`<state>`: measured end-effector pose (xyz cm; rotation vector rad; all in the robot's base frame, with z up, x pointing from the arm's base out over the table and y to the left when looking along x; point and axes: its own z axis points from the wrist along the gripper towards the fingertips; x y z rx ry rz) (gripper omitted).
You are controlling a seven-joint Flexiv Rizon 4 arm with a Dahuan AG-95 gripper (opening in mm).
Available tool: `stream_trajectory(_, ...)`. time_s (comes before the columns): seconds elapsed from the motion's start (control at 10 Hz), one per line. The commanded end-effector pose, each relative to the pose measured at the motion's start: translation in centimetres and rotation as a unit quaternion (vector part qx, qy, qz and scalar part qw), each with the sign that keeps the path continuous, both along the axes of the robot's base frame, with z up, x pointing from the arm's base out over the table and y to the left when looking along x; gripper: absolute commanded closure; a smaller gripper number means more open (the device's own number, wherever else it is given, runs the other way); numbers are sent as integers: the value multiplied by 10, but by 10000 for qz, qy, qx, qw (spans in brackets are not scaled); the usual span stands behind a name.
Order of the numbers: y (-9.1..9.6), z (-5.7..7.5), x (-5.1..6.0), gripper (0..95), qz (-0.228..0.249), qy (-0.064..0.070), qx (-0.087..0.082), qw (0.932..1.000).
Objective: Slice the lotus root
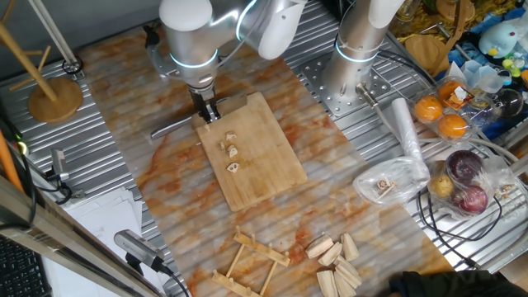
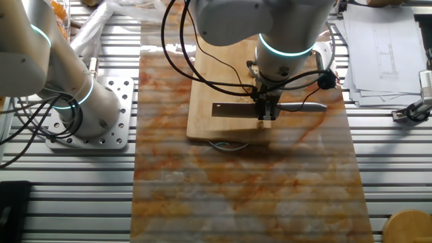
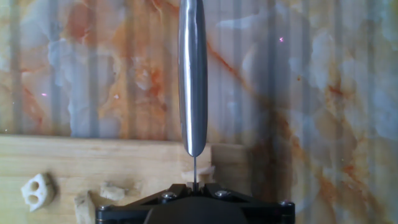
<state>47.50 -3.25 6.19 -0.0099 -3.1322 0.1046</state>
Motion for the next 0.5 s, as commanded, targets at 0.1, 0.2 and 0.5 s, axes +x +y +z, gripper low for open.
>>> stream_trajectory(0.1,1,1,0,950,19,29,39,10000)
stream_trajectory(0.2,1,1,0,950,60,1,45,10000)
stream_trajectory(0.5,1,1,0,950,38,48,135,9999)
